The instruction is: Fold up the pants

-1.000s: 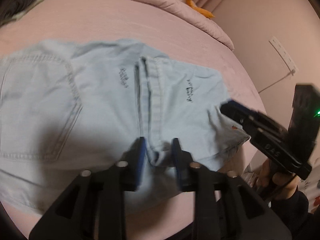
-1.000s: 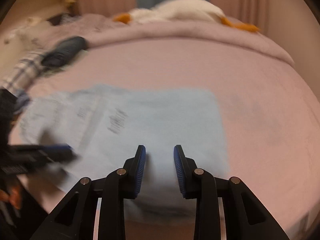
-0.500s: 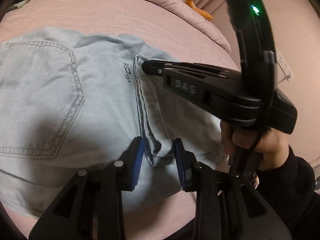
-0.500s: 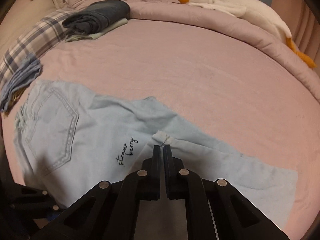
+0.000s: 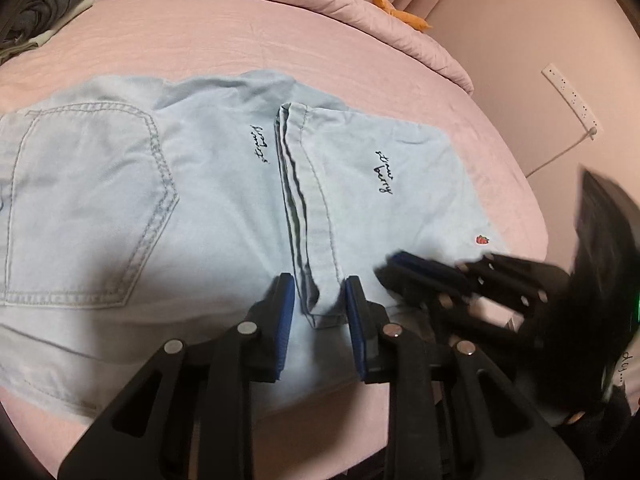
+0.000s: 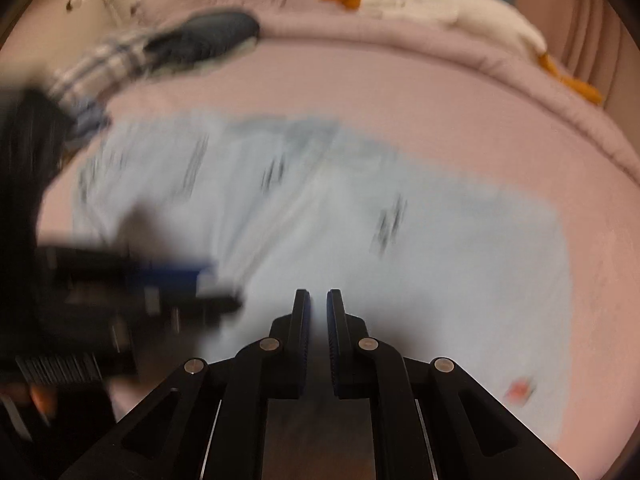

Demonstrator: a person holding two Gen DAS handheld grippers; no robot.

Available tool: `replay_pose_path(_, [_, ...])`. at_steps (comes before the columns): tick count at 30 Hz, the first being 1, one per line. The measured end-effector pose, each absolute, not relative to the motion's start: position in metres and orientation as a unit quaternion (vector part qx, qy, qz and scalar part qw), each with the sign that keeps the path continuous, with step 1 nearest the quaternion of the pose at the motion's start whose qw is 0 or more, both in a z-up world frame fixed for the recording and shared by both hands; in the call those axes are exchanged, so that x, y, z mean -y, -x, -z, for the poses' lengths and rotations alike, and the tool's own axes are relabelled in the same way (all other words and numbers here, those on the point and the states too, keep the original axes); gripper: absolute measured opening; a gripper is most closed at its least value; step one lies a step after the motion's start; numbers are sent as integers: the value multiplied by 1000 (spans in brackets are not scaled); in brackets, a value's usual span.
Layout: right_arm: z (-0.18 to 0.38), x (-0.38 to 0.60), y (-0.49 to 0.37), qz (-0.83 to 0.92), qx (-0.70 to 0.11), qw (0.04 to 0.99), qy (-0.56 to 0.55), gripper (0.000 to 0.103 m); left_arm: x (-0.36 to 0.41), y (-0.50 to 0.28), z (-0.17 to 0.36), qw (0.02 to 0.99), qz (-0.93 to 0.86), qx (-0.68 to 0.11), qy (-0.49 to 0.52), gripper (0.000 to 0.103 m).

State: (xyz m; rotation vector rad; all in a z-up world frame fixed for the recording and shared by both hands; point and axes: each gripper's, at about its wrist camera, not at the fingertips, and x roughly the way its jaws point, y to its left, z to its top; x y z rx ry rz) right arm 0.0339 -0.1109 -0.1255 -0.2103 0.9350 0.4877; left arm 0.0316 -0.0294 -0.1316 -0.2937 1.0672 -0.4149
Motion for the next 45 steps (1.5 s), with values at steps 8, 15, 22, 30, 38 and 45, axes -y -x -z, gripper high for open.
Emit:
replay_pose_path(8, [102, 115, -25, -249, -416, 870, 86, 8, 16, -22, 128, 831, 199, -498, 147, 29])
replay_pose_path(15, [130, 81, -48, -252, -420, 868, 86, 8, -38, 10, 100, 855, 152, -467, 168, 31])
replay_pose_path(22, [116, 97, -54, -256, -417, 872, 36, 8, -136, 58, 79, 875, 37, -416, 244, 66])
replay_pose_path(30, [107, 87, -38, -264, -399, 878, 18, 13, -174, 62, 131, 799, 33, -445, 403, 66])
replay_pose_path(38, [105, 81, -37, -268, -401, 876, 22, 13, -179, 46, 132, 772, 38, -394, 497, 84])
replay_pose_path(45, [106, 81, -47, -258, -409, 875, 3, 13, -184, 7, 126, 774, -9, -390, 498, 34])
